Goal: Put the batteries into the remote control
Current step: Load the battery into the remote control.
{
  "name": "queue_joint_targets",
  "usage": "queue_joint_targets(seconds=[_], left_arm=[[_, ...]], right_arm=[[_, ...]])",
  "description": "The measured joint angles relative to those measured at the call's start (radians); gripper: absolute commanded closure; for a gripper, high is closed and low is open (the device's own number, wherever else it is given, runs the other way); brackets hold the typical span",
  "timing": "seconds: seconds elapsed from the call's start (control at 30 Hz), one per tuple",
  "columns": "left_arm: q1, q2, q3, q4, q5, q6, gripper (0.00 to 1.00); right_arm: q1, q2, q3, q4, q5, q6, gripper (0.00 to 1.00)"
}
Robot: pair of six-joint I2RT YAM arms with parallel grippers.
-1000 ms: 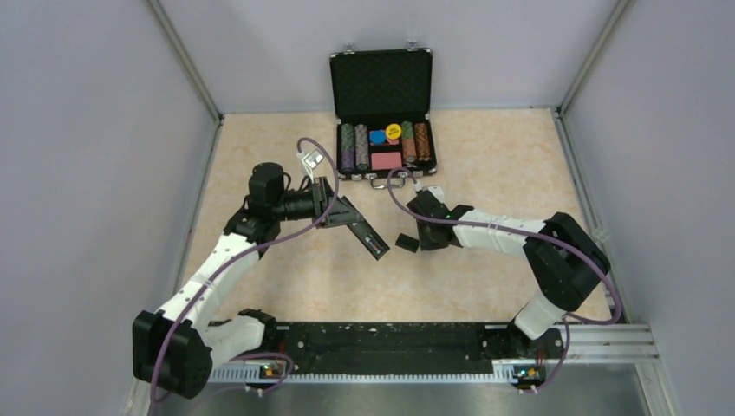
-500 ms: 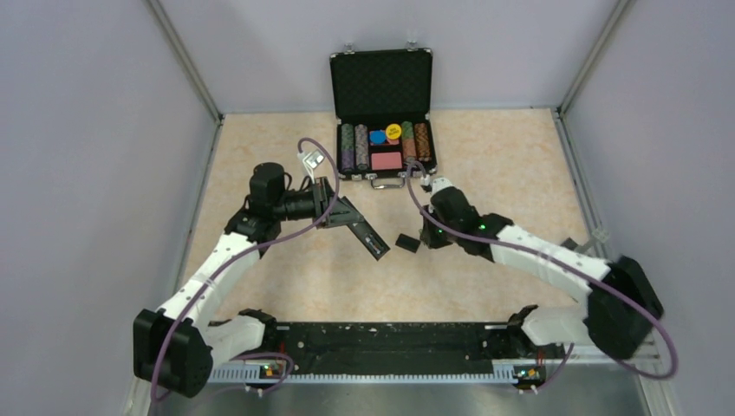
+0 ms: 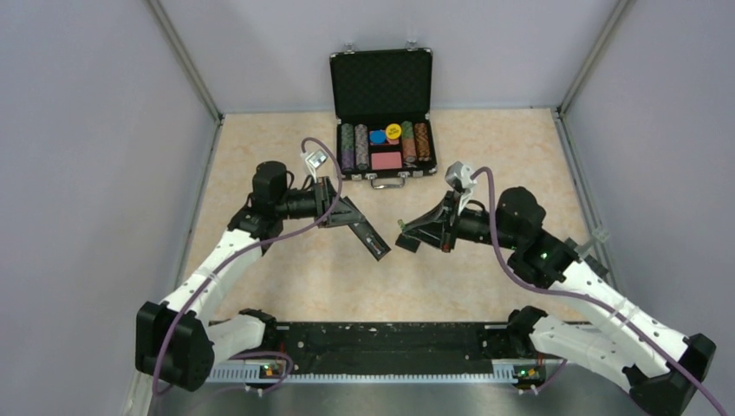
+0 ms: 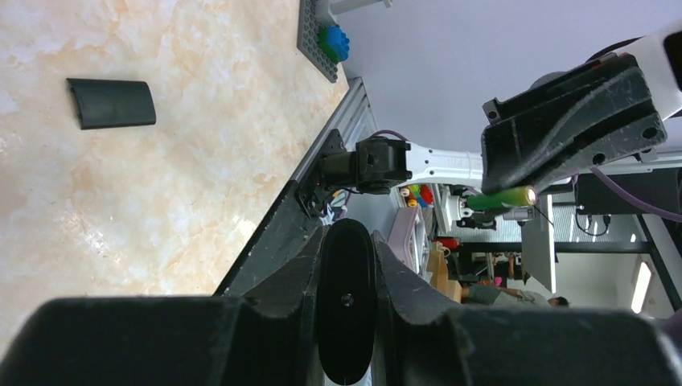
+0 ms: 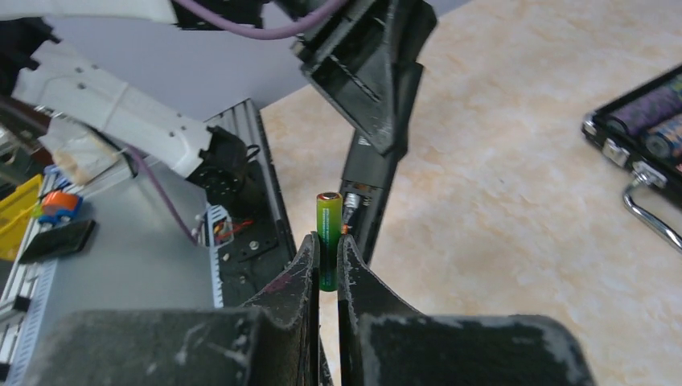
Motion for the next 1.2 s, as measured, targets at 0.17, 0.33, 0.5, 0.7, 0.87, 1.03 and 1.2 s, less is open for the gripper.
queue_joint_targets(seconds=[0.17, 0.33, 0.5, 0.7, 0.87, 1.03, 1.2], left_arm=[[0.0, 0.009, 0.0, 0.025, 0.019, -0.012, 1.0], [0.0, 0.035, 0.0, 0.055, 0.039, -0.052, 1.0], [-0.006, 0.083, 0.0, 0.131, 0.085, -0.145, 1.0], [-0.035, 0.188, 0.003, 0.132, 0.143, -0.175, 1.0], [-0.068, 0.283, 0.01, 0.094, 0.164, -0.152, 1.0], [-0.128, 0.394, 0.037, 0.109, 0.171, -0.151, 1.0], [-0.161, 0.49, 0.047, 0.166, 0.174, -0.16, 1.0]], right_arm=[[0.0, -0.009, 0.022, 0.021, -0.144, -0.015, 1.0], [0.0, 0.011, 0.076, -0.021, -0.168, -0.001, 0.98], [0.0, 0.152, 0.25, -0.212, -0.039, 0.054, 1.0], [0.0, 0.253, 0.319, -0.443, 0.079, 0.163, 1.0], [0.0, 0.257, 0.318, -0.557, 0.094, 0.223, 1.0], [0.0, 0.257, 0.297, -0.608, 0.089, 0.264, 1.0], [0.001, 0.262, 0.243, -0.637, 0.085, 0.294, 1.0]])
